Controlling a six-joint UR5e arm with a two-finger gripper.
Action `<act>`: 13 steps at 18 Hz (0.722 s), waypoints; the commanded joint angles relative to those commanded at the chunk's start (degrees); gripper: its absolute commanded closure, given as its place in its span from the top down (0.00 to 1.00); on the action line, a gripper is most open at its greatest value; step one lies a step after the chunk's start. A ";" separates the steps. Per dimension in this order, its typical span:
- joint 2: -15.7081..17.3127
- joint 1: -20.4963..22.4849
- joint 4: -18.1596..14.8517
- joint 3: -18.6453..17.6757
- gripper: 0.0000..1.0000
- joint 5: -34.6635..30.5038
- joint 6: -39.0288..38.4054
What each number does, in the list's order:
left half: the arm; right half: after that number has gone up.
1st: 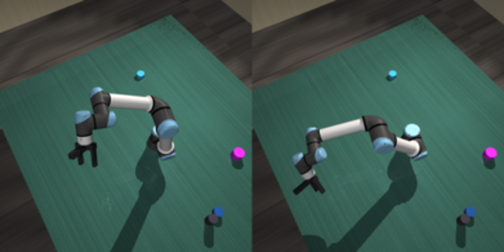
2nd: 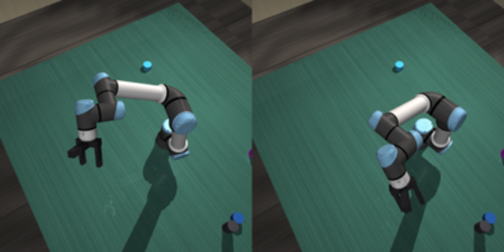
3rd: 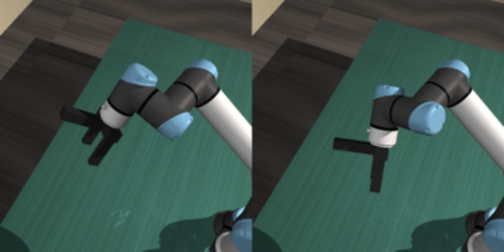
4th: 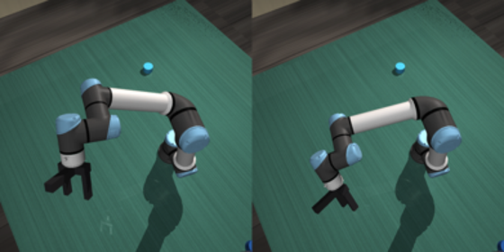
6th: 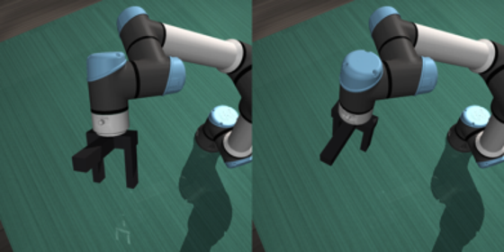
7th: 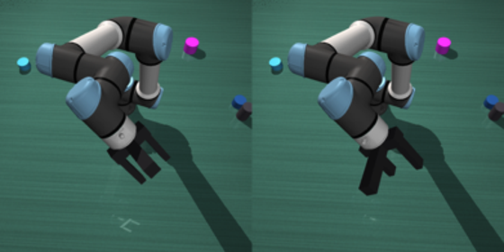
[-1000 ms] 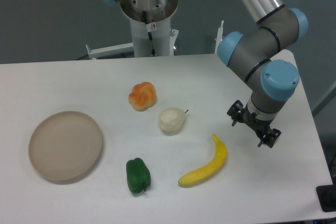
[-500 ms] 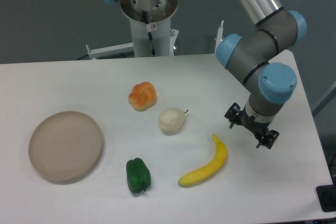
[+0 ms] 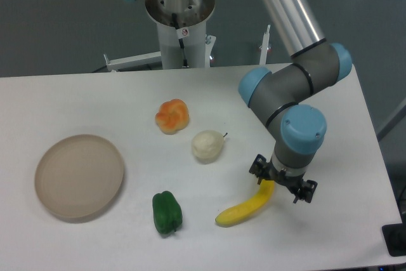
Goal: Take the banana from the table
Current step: 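Lower the open gripper onto the banana's stem end and close it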
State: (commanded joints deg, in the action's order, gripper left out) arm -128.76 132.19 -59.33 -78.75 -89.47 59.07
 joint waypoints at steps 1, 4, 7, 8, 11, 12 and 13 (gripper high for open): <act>-0.26 -0.09 0.00 0.09 1.00 0.09 -1.05; -1.67 -0.79 0.00 0.18 1.00 0.09 -1.68; -2.20 -1.14 0.00 -0.44 1.00 -0.09 -1.85; -2.55 -1.75 0.00 -0.26 1.00 -0.44 -2.46; -2.90 -1.85 -0.09 0.18 0.59 -0.44 -3.26; -2.82 -1.85 -0.09 0.35 0.41 -0.61 -3.26; -2.73 -1.85 -0.09 0.35 0.27 -0.61 -3.26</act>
State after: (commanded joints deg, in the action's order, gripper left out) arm -131.49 130.34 -59.41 -78.40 -90.09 55.81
